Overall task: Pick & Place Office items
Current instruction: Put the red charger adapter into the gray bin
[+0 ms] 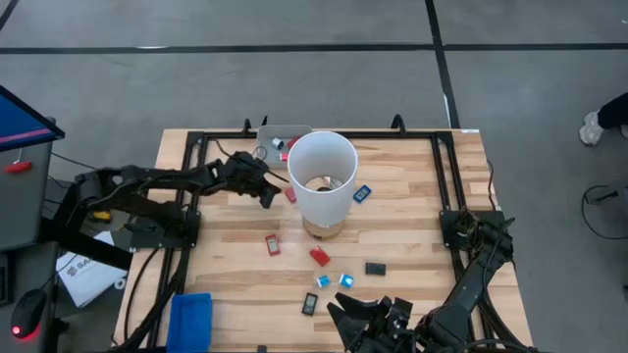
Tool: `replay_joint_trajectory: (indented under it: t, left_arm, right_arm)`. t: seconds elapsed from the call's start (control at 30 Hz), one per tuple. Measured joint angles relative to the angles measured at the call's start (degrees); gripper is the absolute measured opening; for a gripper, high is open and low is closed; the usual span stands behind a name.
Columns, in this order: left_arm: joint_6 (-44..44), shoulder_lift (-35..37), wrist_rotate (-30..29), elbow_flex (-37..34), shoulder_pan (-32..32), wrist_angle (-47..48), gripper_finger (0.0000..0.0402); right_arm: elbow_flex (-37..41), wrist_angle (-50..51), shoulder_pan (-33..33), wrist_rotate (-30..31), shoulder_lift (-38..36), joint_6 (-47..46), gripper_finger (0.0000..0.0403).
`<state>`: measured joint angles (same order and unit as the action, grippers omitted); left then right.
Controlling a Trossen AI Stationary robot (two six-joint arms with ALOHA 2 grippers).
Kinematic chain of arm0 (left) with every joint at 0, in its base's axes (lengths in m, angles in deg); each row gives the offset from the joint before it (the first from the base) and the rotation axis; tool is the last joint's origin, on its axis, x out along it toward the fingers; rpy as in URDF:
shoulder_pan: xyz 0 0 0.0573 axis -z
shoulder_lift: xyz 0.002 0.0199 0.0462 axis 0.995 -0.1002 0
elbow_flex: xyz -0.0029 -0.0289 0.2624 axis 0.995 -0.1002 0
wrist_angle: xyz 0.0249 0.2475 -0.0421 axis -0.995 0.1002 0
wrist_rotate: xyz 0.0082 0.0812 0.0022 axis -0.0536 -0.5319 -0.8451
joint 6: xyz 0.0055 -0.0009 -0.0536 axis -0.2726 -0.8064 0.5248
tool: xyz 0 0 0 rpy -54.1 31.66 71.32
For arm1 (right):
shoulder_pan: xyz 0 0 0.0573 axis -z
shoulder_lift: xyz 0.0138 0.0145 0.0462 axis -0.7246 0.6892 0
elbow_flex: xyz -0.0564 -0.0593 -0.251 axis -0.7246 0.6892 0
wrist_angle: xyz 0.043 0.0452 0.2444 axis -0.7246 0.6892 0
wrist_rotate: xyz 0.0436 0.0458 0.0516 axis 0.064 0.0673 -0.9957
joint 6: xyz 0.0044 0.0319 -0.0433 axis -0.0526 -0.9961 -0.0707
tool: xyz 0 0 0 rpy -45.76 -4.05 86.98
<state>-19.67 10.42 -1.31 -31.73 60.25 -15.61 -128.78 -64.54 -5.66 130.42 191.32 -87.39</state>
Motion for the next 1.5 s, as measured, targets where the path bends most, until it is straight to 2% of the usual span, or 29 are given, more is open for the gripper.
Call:
replay_joint_trajectory:
  t: [0.17,0.3,0.9,1.23,1.5]
  left_arm:
    - [2.60,-4.35,-8.88,0.00,3.28,-3.86,0.0000]
    - [4.16,-6.80,-13.79,0.51,5.70,-5.82,0.0000]
    - [6.08,-17.63,-12.75,6.01,5.80,-6.36,0.0000]
    - [5.75,-17.68,-12.86,6.01,4.15,-4.75,0.0000]
    - [3.47,-17.28,-13.00,6.38,4.43,1.45,0.0000]
  right_arm:
    - [0.00,-0.05,-0.04,0.00,-0.02,0.07,0.0184]
    - [0.00,0.03,-0.03,0.00,0.00,0.07,0.0184]
    - [0.00,-0.09,-0.71,0.00,0.00,0.07,0.0184]
    - [0.00,-0.23,-0.76,0.00,0.00,0.05,0.0184]
    - [0.00,-0.25,-0.76,0.00,0.00,0.05,0.0184]
